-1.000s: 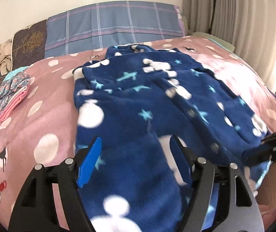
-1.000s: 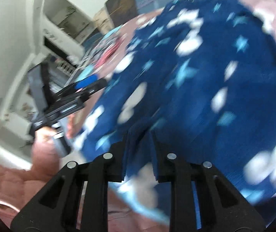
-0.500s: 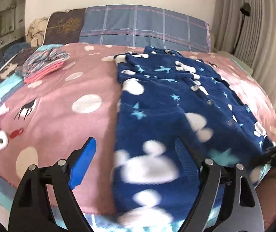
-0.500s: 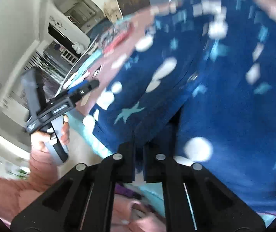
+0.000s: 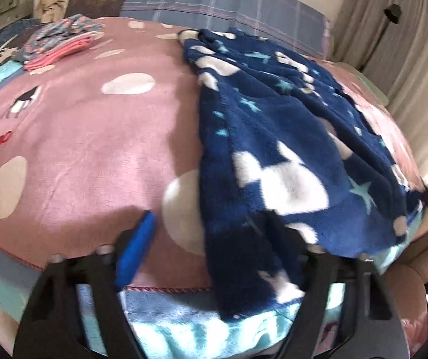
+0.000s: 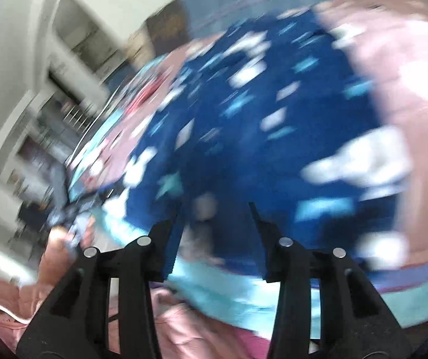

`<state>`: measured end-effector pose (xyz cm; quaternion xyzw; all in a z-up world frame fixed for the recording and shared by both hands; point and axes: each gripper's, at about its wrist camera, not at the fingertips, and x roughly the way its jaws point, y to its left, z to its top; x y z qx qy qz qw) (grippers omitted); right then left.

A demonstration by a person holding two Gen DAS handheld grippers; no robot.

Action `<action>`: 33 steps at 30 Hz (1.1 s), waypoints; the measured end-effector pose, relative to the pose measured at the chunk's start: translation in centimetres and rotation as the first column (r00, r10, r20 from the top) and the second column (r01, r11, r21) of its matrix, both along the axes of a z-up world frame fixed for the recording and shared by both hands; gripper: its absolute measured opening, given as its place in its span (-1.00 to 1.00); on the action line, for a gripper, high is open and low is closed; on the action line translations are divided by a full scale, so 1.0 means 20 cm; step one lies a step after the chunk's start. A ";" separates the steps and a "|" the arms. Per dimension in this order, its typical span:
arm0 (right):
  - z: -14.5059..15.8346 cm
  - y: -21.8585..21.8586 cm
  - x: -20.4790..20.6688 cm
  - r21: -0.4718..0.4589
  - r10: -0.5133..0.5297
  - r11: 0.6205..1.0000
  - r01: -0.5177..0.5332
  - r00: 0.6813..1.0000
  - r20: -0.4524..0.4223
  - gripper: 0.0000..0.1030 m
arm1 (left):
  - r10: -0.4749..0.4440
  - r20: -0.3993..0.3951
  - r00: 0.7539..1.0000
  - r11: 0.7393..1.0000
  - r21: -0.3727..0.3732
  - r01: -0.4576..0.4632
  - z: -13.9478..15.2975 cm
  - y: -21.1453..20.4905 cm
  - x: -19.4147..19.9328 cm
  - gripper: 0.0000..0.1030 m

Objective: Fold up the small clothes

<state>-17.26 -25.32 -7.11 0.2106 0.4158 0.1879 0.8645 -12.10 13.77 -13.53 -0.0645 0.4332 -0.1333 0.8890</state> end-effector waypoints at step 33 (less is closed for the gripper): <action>-0.26 -0.36 -0.04 0.179 -0.050 0.979 0.094 0.971 -0.232 0.01 | 0.030 -0.091 0.995 0.980 -0.193 -0.047 -0.02 0.07 -0.12 0.08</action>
